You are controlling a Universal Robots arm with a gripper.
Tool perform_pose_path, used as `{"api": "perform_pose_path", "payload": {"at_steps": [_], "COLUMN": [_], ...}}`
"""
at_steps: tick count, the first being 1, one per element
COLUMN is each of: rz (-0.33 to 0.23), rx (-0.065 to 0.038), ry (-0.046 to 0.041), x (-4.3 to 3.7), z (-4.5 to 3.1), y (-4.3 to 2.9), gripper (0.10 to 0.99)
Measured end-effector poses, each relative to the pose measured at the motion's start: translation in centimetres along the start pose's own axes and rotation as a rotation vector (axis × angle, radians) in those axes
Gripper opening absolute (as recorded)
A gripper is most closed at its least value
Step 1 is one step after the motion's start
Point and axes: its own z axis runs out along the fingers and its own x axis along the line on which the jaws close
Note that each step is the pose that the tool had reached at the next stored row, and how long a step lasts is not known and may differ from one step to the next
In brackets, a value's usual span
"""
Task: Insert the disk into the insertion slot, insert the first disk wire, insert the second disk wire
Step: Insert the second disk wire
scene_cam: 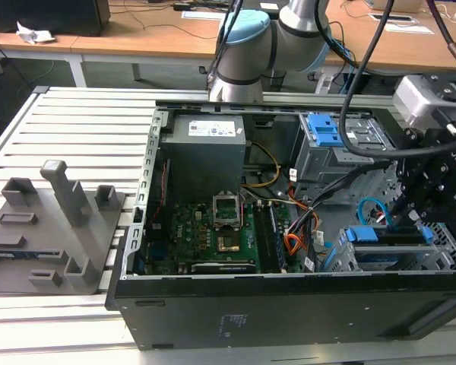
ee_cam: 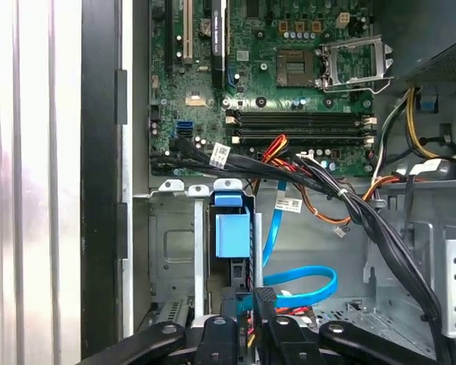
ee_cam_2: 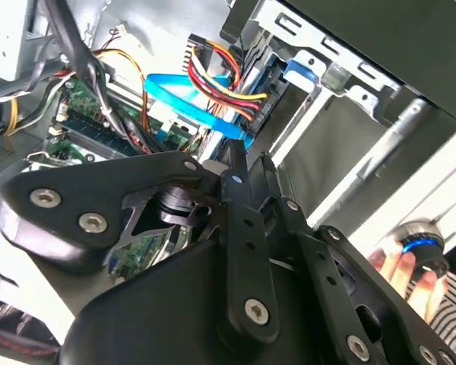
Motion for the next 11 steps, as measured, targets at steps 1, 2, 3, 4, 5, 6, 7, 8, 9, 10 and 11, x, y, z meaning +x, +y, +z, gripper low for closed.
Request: {"api": "perform_pose_path", "payload": {"at_steps": [1, 2, 3, 4, 5, 6, 7, 8, 9, 10, 11], "rz": [0.0, 0.0, 0.0, 0.0, 0.0, 0.0, 0.0, 0.0, 0.0, 0.0, 0.0], "rx": [0.0, 0.0, 0.0, 0.0, 0.0, 0.0, 0.0, 0.0, 0.0, 0.0, 0.0], "ry": [0.0001, 0.0, 0.0001, 0.0, -0.0002, -0.0003, -0.0001, -0.0001, -0.0001, -0.0002, -0.0002], "x": [-0.02, -0.04, -0.06, -0.07, -0.07, -0.07, -0.07, -0.07, -0.07, -0.07, -0.07], "z": [-0.68, -1.5, -2.29, -3.03, -3.28, -3.28, -3.29, -3.3, -3.3, -3.3, -3.3], "y": [0.03, 0.06, 0.1, 0.13, 0.14, 0.14, 0.14, 0.14, 0.14, 0.14, 0.14], "gripper": [0.235, 0.106, 0.106, 0.106, 0.106, 0.106, 0.106, 0.106, 0.106, 0.106, 0.106]}}
